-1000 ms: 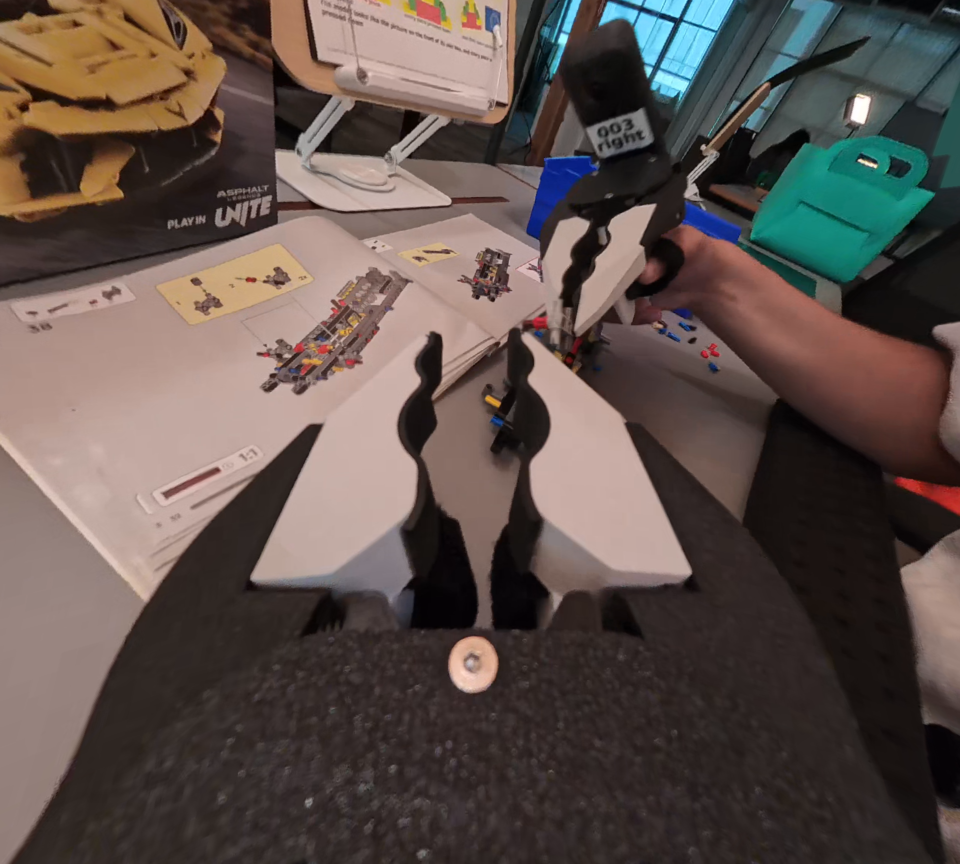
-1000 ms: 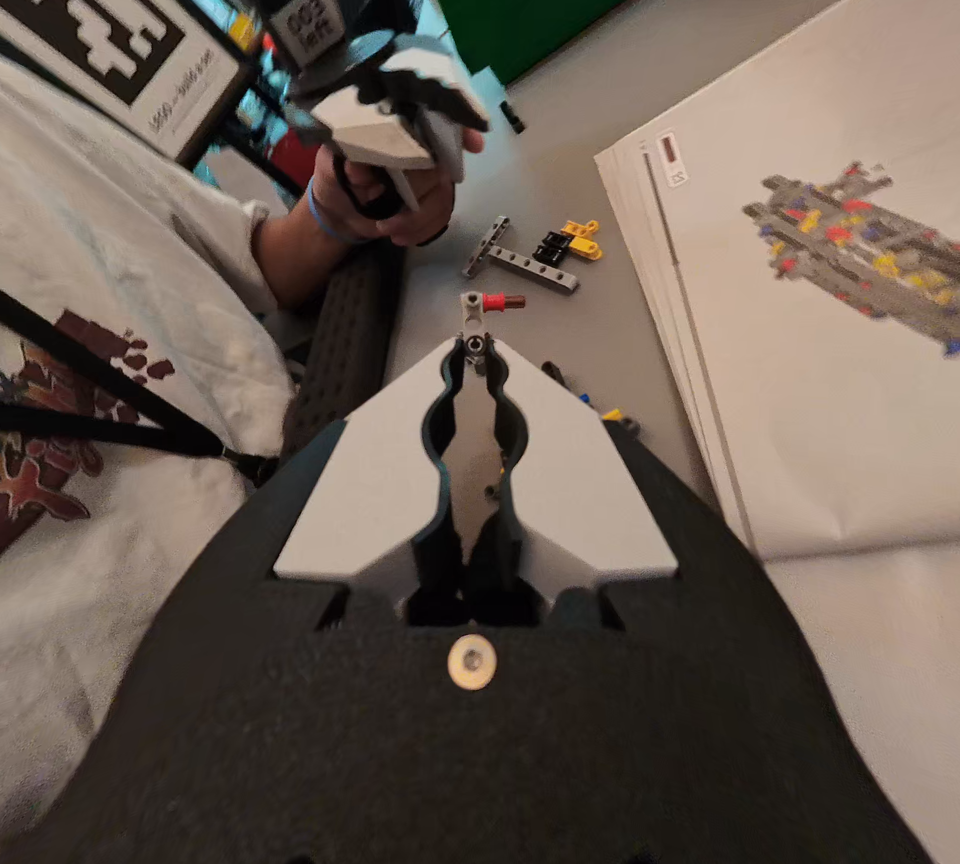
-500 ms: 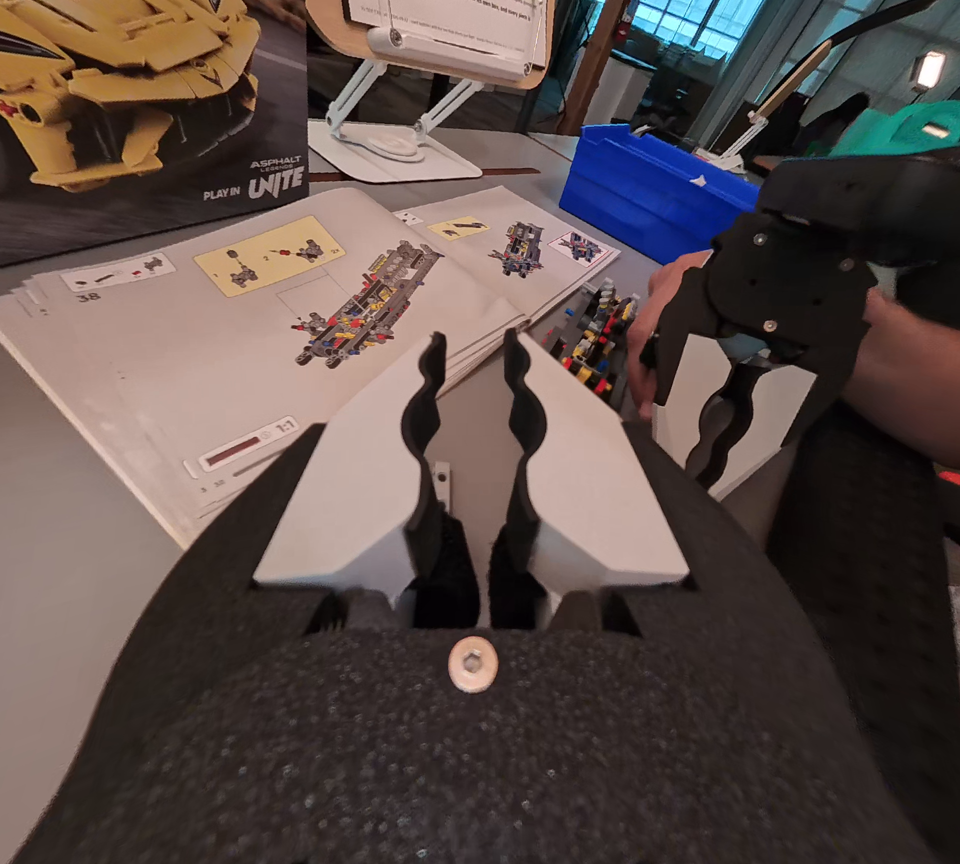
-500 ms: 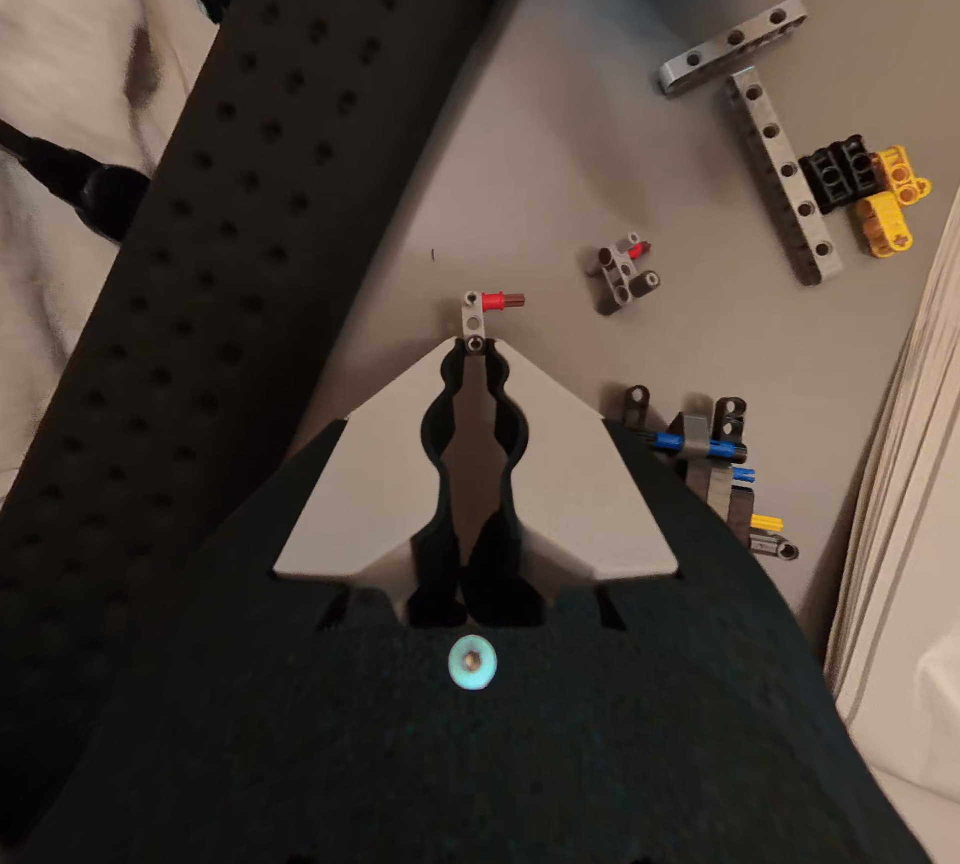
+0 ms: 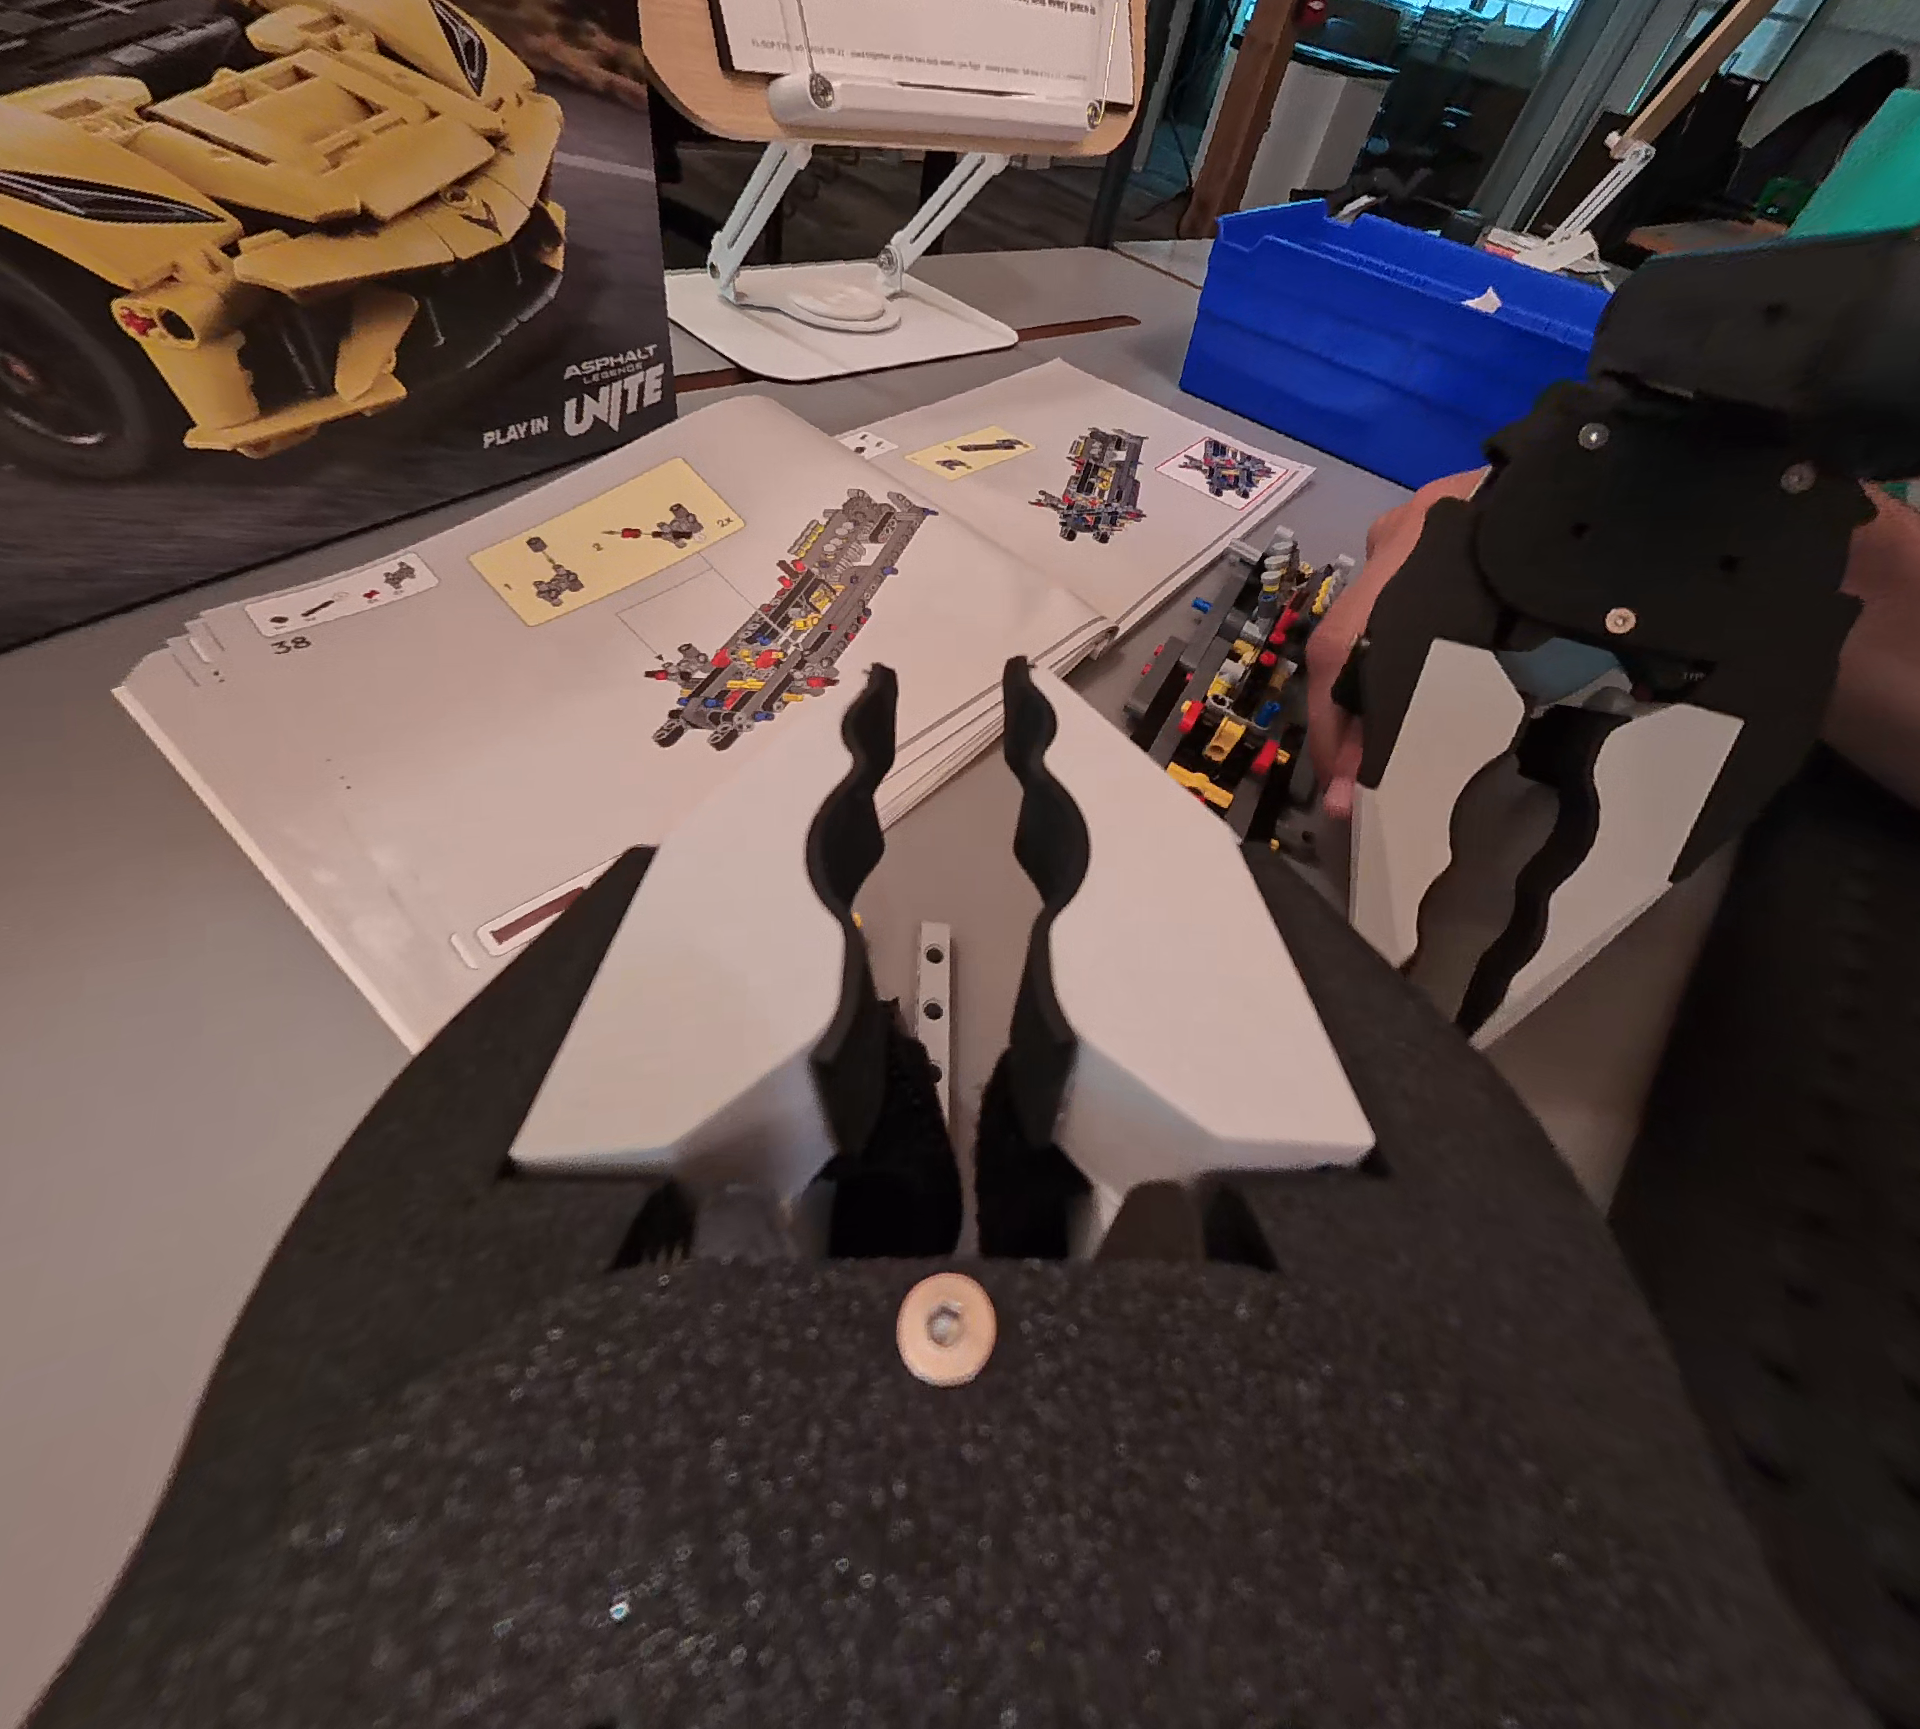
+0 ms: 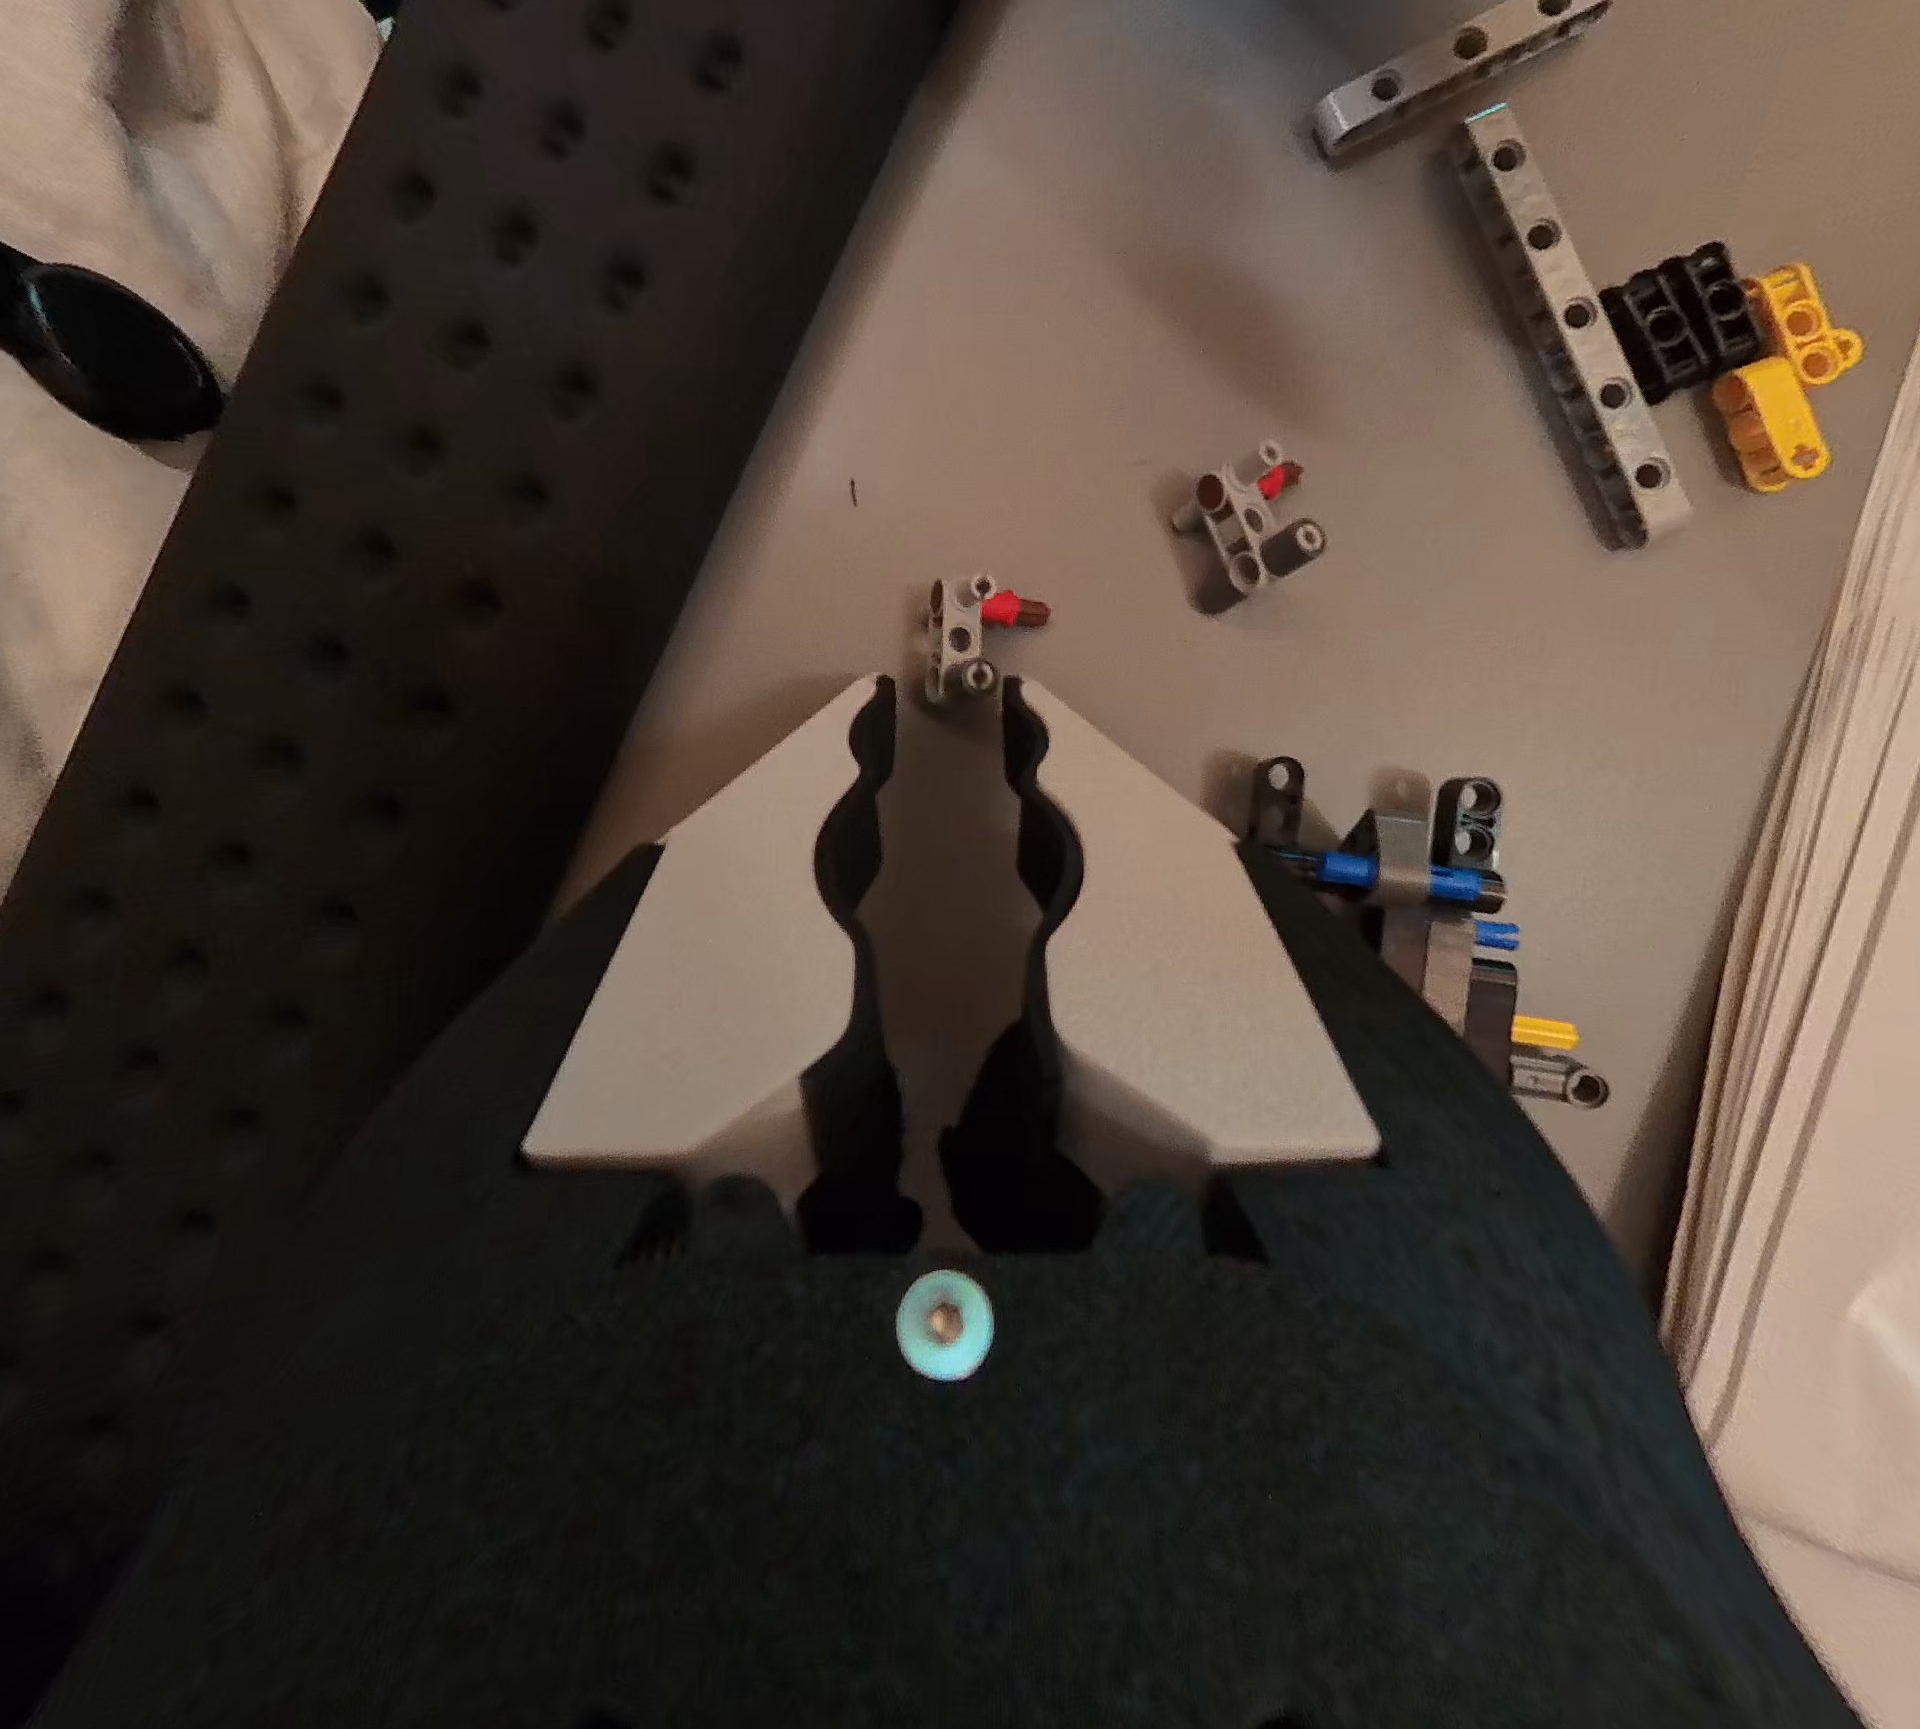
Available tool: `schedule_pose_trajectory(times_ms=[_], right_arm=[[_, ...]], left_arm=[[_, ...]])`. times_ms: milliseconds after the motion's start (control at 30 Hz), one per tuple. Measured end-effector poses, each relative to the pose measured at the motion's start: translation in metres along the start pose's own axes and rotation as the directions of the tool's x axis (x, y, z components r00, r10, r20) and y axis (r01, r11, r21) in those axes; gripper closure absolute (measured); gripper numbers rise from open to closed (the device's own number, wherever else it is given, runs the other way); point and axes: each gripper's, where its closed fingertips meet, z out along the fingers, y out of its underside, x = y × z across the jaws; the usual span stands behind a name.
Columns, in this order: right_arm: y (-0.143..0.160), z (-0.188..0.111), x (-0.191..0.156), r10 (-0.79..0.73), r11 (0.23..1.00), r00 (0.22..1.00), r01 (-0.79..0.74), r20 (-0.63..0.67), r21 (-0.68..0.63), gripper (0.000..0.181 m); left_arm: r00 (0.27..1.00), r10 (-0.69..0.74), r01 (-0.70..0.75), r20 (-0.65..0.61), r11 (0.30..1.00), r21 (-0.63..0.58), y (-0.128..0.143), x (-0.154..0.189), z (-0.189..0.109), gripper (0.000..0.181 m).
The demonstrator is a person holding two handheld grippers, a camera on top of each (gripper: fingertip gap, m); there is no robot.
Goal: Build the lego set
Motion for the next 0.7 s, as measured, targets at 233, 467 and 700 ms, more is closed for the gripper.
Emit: schedule_pose_trajectory(times_ms=[233, 467, 700], right_arm=[[-0.007, -0.052, 0.028, 0.210, 0.961, 0.959, -0.166, -0.191, 0.222, 0.155], [0.054, -0.142, 0.094, 0.806, 0.554, 0.439, -0.324, -0.397, 0.767, 0.158], [0.093, -0.180, 0.107, 0.837, 0.534, 0.304, -0.273, -0.455, 0.800, 0.161]], left_arm=[[0.999, 0.015, -0.014, 0.049, 1.000, -0.009, 0.002, -0.008, -0.003, 0.162], [0.976, -0.163, 0.167, 0.142, 0.986, -0.020, 0.008, -0.039, -0.010, 0.162], [0.937, -0.315, 0.316, 0.152, 0.949, 0.017, 0.006, -0.060, -0.020, 0.162]])
